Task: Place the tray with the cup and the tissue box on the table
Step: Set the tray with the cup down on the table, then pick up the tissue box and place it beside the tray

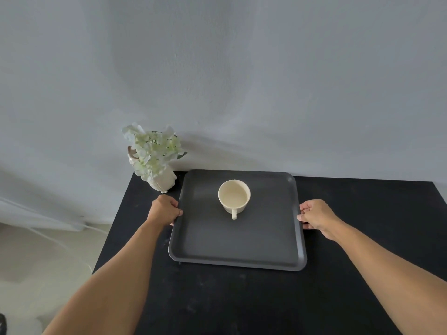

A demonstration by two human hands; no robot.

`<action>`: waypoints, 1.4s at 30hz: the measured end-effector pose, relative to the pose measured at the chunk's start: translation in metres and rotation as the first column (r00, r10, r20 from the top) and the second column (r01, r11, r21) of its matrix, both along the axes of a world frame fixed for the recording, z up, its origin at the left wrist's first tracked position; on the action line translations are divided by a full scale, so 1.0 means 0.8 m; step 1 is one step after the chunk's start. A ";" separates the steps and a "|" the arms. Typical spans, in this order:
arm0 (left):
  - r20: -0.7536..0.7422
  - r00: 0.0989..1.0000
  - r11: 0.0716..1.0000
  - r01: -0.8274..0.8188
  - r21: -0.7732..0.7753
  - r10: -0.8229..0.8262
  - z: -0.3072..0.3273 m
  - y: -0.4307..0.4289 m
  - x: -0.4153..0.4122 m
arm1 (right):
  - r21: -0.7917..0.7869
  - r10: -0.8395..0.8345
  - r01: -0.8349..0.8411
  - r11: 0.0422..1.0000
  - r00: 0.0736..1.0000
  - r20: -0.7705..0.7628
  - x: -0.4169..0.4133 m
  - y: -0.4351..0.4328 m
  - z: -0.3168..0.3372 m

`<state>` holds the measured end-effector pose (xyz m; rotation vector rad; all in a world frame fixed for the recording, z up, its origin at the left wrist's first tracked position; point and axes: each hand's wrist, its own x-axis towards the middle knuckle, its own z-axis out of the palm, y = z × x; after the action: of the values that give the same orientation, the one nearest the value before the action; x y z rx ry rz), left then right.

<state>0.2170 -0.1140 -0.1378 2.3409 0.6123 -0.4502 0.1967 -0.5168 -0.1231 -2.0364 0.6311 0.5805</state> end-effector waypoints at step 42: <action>0.131 0.953 0.954 0.286 -0.096 -0.272 0.133 -0.143 -0.222 | -0.423 0.147 -0.110 0.899 0.988 0.056 -0.261 -0.047 0.191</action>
<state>0.0394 -0.2283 -0.0313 2.3324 0.1932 -0.4576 -0.0120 -0.5546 0.0299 -2.5098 0.6107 0.4560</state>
